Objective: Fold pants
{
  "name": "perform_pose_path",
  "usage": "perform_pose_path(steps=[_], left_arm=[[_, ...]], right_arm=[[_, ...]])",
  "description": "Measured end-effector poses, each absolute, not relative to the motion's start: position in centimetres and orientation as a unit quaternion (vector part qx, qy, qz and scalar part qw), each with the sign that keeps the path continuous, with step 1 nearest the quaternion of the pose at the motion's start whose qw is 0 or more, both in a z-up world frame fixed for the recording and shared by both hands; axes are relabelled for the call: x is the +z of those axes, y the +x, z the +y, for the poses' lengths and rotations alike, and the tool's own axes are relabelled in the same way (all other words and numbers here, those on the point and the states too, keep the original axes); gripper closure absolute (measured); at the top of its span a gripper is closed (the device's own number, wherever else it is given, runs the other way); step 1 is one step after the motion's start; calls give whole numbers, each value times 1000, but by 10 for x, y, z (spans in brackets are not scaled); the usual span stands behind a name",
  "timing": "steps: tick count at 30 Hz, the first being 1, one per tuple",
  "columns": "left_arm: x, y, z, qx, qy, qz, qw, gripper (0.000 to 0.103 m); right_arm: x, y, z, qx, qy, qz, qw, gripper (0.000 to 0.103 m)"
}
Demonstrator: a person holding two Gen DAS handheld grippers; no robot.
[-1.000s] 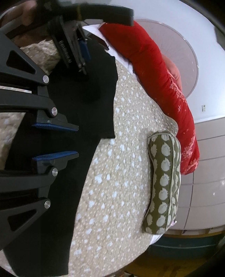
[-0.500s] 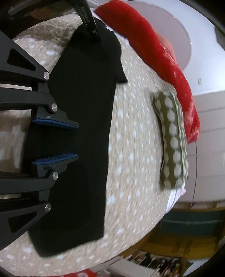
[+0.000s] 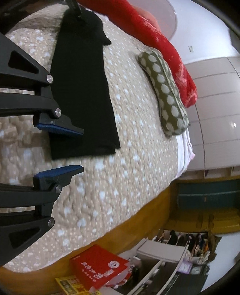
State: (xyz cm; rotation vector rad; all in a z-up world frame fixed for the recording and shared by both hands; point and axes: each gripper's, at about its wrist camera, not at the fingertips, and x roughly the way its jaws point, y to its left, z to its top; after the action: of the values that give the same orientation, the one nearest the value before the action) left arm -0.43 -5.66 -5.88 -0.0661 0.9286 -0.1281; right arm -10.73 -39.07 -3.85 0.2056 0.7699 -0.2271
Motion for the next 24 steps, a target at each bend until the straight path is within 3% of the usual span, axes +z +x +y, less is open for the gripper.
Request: perform_pose_path(steps=[4, 7, 13, 21, 24], left_arm=[[-57, -8, -76, -78, -26, 452, 888, 39], [-55, -11, -89, -84, -16, 453, 887, 39], [-51, -13, -108, -85, -1, 448, 890, 39], [-50, -11, -124, -85, 5, 454, 887, 39], [-49, -11, -132, -90, 8, 453, 887, 39]], right_arm=[[-43, -100, -390, -83, 91, 384, 915, 72], [-43, -98, -378, -73, 61, 378, 921, 88], [-46, -93, -378, -79, 29, 386, 919, 93], [-41, -98, -393, -58, 80, 379, 920, 90], [-36, -100, -393, -45, 90, 375, 922, 71]])
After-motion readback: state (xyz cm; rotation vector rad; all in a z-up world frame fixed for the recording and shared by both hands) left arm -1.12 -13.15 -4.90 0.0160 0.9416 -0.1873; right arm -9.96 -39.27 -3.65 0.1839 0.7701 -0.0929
